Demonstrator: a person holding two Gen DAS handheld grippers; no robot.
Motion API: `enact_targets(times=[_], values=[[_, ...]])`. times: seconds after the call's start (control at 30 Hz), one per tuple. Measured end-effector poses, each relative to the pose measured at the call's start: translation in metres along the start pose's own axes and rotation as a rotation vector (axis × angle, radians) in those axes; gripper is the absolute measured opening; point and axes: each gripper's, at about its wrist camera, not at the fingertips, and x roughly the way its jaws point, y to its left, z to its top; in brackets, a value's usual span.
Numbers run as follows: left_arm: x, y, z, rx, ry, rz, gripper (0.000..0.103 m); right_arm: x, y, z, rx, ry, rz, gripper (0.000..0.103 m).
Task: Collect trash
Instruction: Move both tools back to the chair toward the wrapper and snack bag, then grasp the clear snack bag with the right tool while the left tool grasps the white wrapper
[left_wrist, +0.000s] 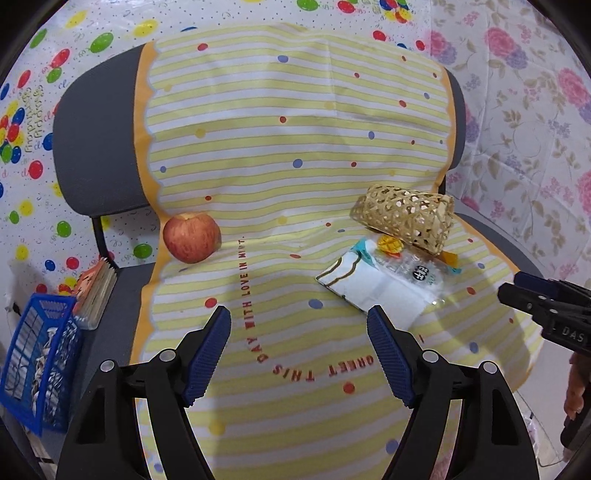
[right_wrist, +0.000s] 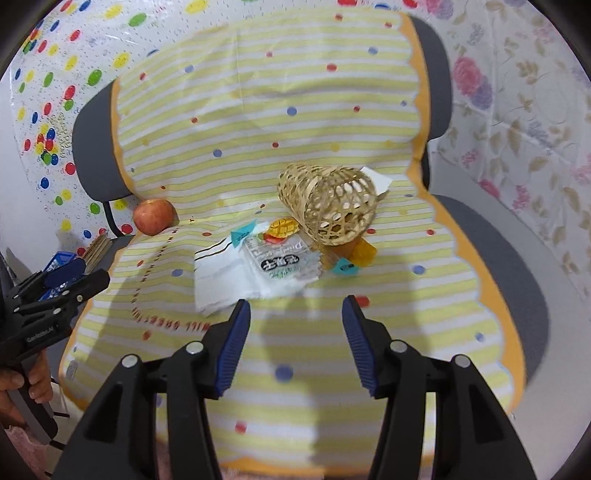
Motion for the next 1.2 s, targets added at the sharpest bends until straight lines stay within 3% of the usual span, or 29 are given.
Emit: enact_targets(times=[0.2, 0.37, 0.5, 0.6, 0.67, 0.7, 0.73, 0.83, 1.03, 1.13, 1.2], values=[[0.033, -0.001, 0.012, 0.012, 0.027, -0.003, 0.076, 0.06, -0.014, 0.025, 0.023, 0.06, 0.027, 0.067], [0.051, 0.005, 0.019, -0.003, 0.043, 0.001, 0.076, 0.098, -0.021, 0.039, 0.016, 0.1, -0.002, 0.078], [0.059, 0.01, 0.018, -0.005, 0.054, 0.008, 0.076, 0.122, -0.028, 0.038, 0.028, 0.175, -0.014, 0.083], [0.062, 0.015, 0.016, -0.014, 0.064, 0.013, 0.076, 0.122, -0.02, 0.029, -0.022, 0.178, -0.035, 0.082], [0.063, 0.019, 0.014, -0.026, 0.073, 0.016, 0.076, 0.118, -0.015, 0.026, -0.034, 0.18, -0.019, 0.073], [0.062, 0.02, 0.013, -0.031, 0.075, 0.018, 0.076, 0.115, -0.014, 0.025, -0.039, 0.18, -0.018, 0.06], [0.061, 0.021, 0.012, -0.035, 0.076, 0.019, 0.076, 0.112, -0.013, 0.024, -0.032, 0.179, 0.006, 0.033], [0.055, 0.022, 0.009, -0.038, 0.076, 0.021, 0.076, 0.099, -0.007, 0.021, -0.013, 0.168, 0.032, 0.007], [0.038, 0.023, 0.009, -0.03, 0.053, 0.023, 0.076, 0.044, 0.015, 0.028, -0.02, 0.044, 0.11, 0.005], [0.029, 0.021, 0.012, -0.029, 0.038, 0.02, 0.076, 0.014, 0.024, 0.035, -0.04, -0.03, 0.087, 0.006], [0.024, 0.018, 0.014, -0.023, 0.03, 0.015, 0.076, -0.009, 0.027, 0.039, -0.056, -0.102, 0.028, 0.004]])
